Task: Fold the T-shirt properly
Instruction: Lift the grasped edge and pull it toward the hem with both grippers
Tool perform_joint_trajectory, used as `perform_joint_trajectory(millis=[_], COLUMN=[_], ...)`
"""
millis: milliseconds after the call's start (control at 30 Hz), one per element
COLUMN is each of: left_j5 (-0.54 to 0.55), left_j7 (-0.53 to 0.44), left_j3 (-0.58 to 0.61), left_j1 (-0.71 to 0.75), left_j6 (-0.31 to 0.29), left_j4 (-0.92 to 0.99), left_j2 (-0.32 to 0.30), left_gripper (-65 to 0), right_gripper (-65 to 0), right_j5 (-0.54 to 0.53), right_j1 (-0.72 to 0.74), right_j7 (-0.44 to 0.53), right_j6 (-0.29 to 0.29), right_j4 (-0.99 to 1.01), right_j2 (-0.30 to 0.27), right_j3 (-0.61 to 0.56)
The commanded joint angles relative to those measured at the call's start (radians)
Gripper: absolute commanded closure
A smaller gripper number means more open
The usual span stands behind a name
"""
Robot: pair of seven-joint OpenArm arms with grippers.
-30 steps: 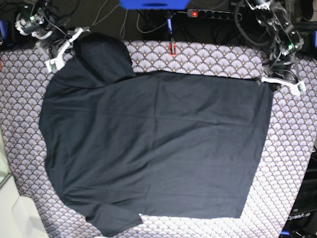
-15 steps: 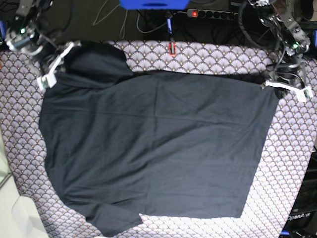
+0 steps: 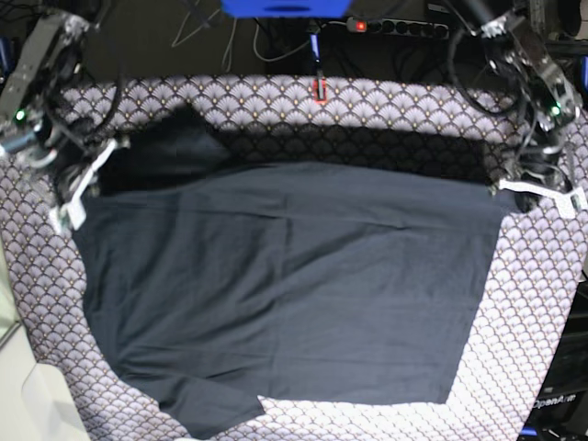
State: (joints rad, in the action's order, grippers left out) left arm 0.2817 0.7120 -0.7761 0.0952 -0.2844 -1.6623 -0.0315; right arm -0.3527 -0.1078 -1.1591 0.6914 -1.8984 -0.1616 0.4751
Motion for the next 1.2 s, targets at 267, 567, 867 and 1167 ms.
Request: perform_joint_trajectory(millis=[267,567,867,1167], left_j5=[-0.126,-0.25,-0.341,-0.45], left_j7=[0.056,0.045,0.025,-0.073], left_j3=[-0.001,0.099,0.102,0.103], left_j1=[-0.2,-0.343,-0.496,-0.588], left_j6=[-0.002,-0.002,0.0,0.0], left_j4=[0.09,0.202,0.362,0.521], left_j2=[-0.003,-0.009,-0.012,-0.014], left_gripper=[0.0,0.0,0.0,0.0], right_gripper=[0.0,0.0,0.0,0.0], right_j5=[0.001,0.001,0.163,0.192], right_j1=[0.155,0.319,0.504,0.635], right_j7=[-0.012,0.026,0.127,0.207], right_j6=[0.007,0.007,0.007,0.007], right_j4=[0.015,0.251,0.492,0.693], right_j2=[-0.039,-0.095,-0.128,-0.152], right_j3=[-0.037,-0.068,-0.175,-0.206])
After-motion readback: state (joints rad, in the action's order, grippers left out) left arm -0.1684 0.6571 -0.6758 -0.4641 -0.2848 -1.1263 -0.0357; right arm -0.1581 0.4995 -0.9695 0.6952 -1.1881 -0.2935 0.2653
